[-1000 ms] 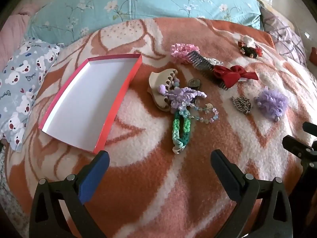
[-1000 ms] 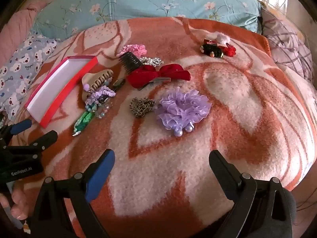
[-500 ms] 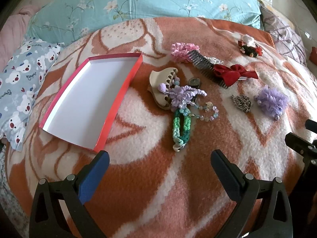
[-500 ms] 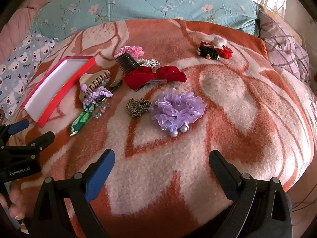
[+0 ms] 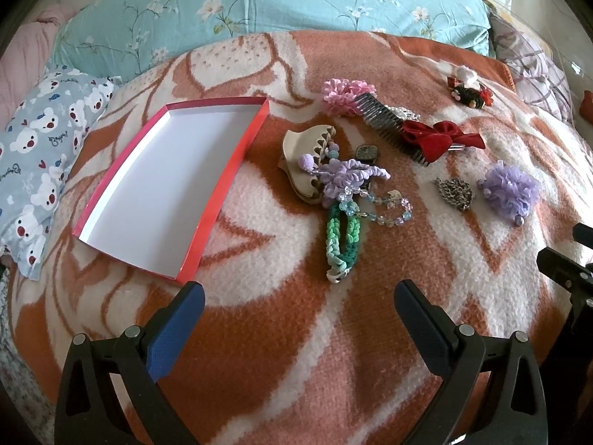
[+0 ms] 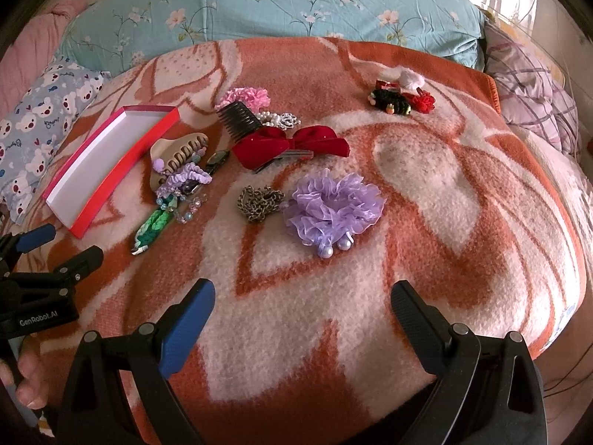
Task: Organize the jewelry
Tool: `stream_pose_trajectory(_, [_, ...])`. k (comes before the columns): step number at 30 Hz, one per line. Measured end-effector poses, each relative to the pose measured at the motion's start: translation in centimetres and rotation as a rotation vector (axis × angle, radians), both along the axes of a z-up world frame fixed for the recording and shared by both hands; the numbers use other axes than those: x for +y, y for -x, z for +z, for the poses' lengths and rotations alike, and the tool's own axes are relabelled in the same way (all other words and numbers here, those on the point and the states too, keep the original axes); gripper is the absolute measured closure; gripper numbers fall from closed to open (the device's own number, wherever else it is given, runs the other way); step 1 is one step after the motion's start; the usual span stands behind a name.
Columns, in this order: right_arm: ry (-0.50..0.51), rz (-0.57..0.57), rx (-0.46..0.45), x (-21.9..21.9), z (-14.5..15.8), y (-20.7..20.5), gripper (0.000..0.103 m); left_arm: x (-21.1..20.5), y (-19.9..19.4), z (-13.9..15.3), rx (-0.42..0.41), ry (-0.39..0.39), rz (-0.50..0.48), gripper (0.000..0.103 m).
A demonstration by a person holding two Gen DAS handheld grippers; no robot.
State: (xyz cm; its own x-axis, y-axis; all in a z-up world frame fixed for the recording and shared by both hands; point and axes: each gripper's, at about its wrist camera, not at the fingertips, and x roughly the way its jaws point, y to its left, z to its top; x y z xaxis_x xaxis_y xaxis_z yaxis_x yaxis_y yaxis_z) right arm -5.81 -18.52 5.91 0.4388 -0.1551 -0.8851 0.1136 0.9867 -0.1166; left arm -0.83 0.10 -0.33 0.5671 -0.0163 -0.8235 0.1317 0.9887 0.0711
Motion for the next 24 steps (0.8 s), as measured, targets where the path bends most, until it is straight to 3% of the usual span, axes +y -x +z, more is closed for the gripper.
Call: stream_pose_trajectory(24, [-0.020, -0.010, -0.011, -0.76, 0.42, -0.12, 0.006, -0.27, -0.71, -0.33, 0.003, 0.003, -0.006, 0.001])
